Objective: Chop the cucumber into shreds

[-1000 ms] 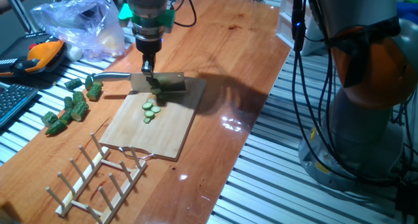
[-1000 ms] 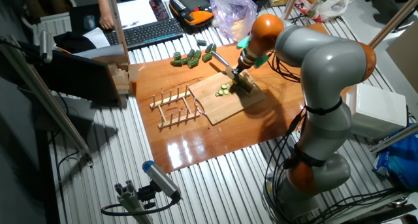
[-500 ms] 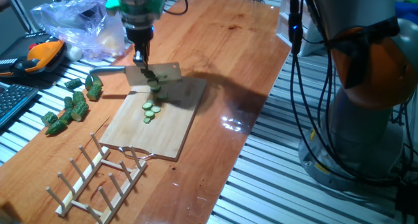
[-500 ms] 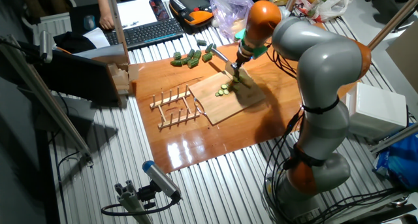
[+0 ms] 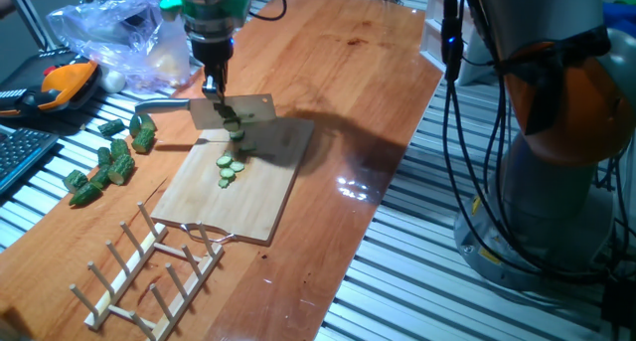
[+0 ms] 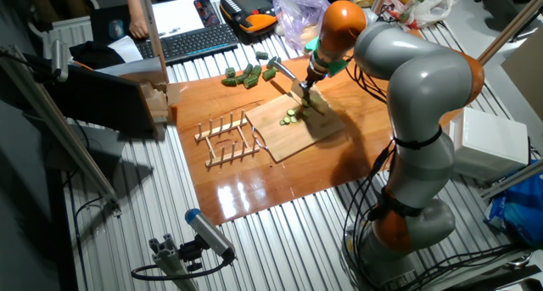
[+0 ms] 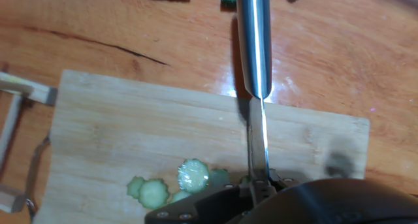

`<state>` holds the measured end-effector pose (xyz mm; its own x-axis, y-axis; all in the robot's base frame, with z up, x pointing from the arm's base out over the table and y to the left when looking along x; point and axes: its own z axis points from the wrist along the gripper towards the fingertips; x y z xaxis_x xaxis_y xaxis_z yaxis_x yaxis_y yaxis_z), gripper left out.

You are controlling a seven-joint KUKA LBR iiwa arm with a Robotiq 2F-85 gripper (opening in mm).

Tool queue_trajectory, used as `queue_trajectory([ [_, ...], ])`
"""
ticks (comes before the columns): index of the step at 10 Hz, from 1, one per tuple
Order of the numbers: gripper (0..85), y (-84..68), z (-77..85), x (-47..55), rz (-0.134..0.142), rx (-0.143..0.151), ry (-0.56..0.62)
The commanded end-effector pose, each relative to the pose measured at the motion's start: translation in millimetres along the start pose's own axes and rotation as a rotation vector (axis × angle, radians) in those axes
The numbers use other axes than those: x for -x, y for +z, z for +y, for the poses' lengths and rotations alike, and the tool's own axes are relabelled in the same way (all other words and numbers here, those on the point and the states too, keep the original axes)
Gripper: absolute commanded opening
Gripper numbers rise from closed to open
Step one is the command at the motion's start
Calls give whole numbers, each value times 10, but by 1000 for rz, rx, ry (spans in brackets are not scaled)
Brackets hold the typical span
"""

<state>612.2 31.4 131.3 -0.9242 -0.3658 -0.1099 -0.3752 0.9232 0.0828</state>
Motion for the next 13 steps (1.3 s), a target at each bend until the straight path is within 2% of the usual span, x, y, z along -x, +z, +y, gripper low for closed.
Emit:
queue_trajectory([
  [1, 0, -15, 9, -12, 13, 106, 148],
  [2, 0, -31, 0, -34, 31, 237, 348],
  [3, 0, -29, 0, -41, 39, 252, 456],
  [4, 0, -19, 15, -35, 40, 232, 507],
  [5, 0, -17, 59, -24, 38, 199, 555],
  [6, 0, -28, 121, -23, 35, 184, 589],
  [7, 0, -82, 191, -67, 15, 183, 552],
  [8, 0, -127, 277, -87, -4, 167, 536],
  [10, 0, -98, 457, -79, -48, 148, 565],
  [11, 0, -47, 531, -62, -78, 91, 562],
  [12, 0, -22, 558, -54, -98, 61, 564],
  [13, 0, -10, 573, -49, -107, 26, 550],
])
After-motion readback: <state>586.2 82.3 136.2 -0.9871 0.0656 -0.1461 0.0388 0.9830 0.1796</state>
